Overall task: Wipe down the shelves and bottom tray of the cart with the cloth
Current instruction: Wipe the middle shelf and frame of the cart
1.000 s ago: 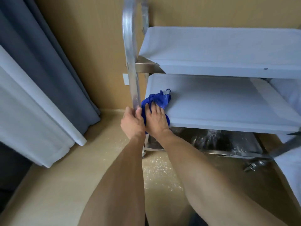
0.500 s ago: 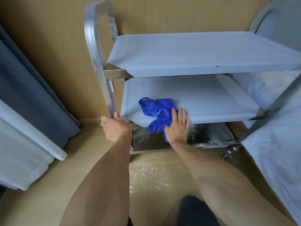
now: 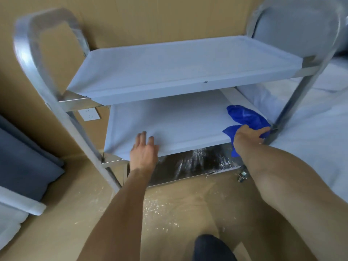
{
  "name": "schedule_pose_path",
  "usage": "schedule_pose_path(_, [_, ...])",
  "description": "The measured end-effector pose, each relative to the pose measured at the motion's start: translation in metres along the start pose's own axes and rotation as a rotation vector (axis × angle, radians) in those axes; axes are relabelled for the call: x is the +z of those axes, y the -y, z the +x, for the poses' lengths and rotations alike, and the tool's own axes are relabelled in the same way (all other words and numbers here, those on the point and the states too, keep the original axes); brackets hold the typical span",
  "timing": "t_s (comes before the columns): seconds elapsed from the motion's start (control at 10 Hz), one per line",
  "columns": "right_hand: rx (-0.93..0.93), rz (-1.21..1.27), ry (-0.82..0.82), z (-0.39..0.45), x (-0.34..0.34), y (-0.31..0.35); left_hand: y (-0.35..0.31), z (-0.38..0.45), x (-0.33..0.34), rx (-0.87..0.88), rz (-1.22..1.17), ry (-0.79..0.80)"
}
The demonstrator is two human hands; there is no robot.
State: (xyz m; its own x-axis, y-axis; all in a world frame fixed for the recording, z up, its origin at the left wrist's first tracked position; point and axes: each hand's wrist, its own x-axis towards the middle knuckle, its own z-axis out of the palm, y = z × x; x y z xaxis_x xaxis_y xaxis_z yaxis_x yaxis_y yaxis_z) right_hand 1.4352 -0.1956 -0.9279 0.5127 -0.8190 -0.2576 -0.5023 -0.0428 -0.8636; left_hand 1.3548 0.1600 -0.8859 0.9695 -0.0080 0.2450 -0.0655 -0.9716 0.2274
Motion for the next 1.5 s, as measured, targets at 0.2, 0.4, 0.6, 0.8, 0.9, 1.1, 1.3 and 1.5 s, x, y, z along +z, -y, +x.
schedule_pose_path(0.2, [0.086, 0.132, -0.198, -0.005, -0.021, 0.023, -0.083, 0.043, 0.034, 0.121, 0.105, 0.391])
schedule_pose_path(0.4, [-0.096, 0.166, -0.235, -0.046, 0.003, 0.003, -0.084, 0.063, 0.028, 0.132, 0.177, 0.454])
schedule_pose_path(0.6, [-0.198, 0.152, 0.042, -0.181, 0.060, -0.012, -0.096, 0.052, 0.013, 0.054, -0.009, 0.545])
schedule_pose_path(0.8, [-0.482, -0.268, 0.167, -0.157, 0.026, -0.036, -0.060, 0.030, 0.000, 0.055, 0.074, 0.470])
schedule_pose_path(0.9, [-0.652, -0.474, 0.067, -0.099, -0.005, -0.033, -0.059, 0.032, -0.001, 0.037, 0.136, 0.511])
schedule_pose_path(1.1, [-0.117, 0.027, -0.155, -0.012, -0.033, -0.013, -0.103, 0.061, 0.019, -0.118, 0.204, 0.595])
schedule_pose_path(1.3, [0.062, 0.159, -0.266, 0.014, -0.021, 0.021, -0.111, 0.078, 0.033, -0.091, 0.289, 0.604])
schedule_pose_path(1.5, [-0.124, -0.047, -0.162, -0.034, 0.011, -0.012, -0.098, 0.076, 0.009, -0.150, 0.072, 0.695])
